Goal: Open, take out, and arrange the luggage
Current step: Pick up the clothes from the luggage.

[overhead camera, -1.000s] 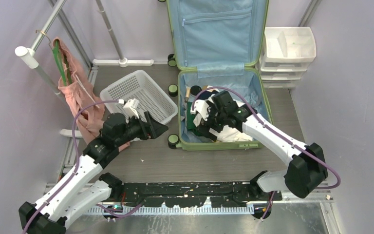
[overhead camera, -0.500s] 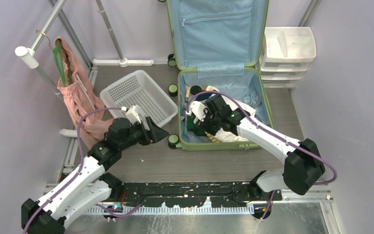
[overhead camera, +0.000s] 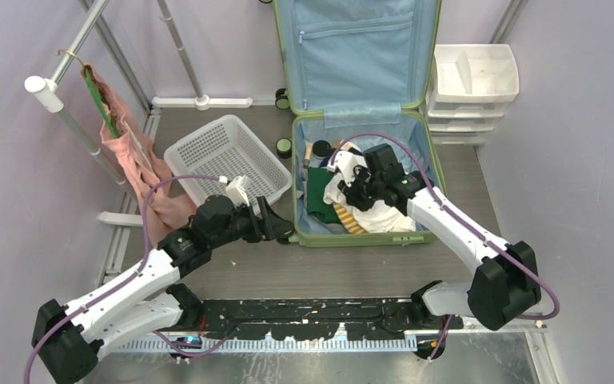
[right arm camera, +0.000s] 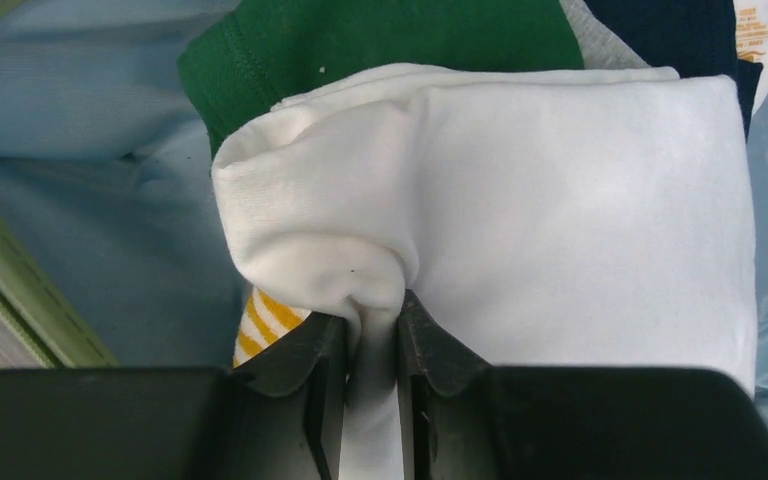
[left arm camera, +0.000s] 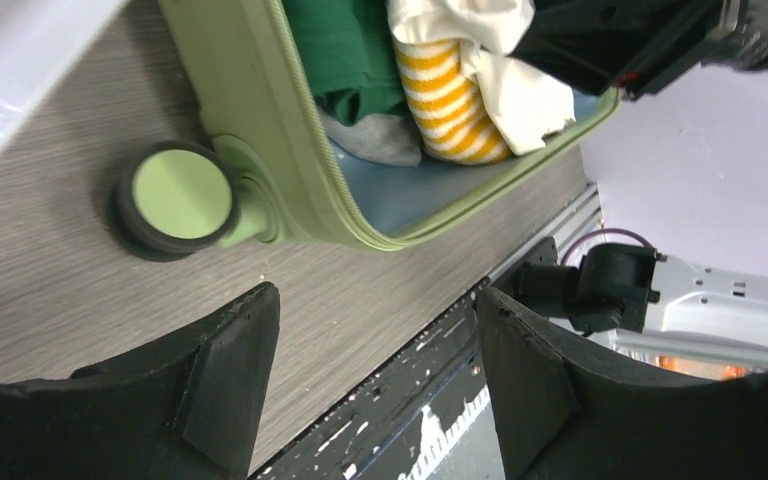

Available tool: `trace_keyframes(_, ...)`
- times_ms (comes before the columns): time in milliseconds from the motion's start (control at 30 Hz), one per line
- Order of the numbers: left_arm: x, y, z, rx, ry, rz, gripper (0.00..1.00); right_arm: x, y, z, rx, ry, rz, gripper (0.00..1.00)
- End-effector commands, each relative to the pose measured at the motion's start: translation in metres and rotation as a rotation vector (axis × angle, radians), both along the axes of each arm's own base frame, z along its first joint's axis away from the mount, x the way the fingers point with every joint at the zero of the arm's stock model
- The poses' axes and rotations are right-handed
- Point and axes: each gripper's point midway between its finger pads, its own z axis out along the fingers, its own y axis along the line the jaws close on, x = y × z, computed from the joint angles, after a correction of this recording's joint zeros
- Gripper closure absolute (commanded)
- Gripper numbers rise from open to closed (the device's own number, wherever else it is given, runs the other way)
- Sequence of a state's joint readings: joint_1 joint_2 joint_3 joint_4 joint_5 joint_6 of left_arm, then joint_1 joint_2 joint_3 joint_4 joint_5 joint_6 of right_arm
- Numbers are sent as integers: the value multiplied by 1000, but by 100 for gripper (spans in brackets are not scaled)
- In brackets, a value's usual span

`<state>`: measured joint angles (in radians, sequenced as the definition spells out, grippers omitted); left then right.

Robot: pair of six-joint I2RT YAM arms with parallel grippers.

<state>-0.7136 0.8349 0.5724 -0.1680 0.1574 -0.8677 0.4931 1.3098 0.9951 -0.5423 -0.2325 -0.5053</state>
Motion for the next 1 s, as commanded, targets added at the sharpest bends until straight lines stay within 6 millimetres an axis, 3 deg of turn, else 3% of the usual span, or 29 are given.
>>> trace_keyframes(0, 5, -26, 44, -99, -113, -1, 28, -10, 1, 23, 109, 30, 11, 85)
trace_keyframes(200, 11, -59, 61, -197, -170, 32, 28, -16, 6, 30, 171, 58, 32, 91)
trace_keyframes(533, 35, -113, 72, -360, -173, 63, 22, -20, 0, 45, 260, 91, 38, 91)
trace_keyframes(767, 63, -123, 77, -487, -176, 245, 18, -22, -1, 46, 282, 106, 42, 87)
trace_keyframes(967, 78, -132, 67, -504, -157, 351, 15, -21, -2, 47, 301, 118, 37, 87)
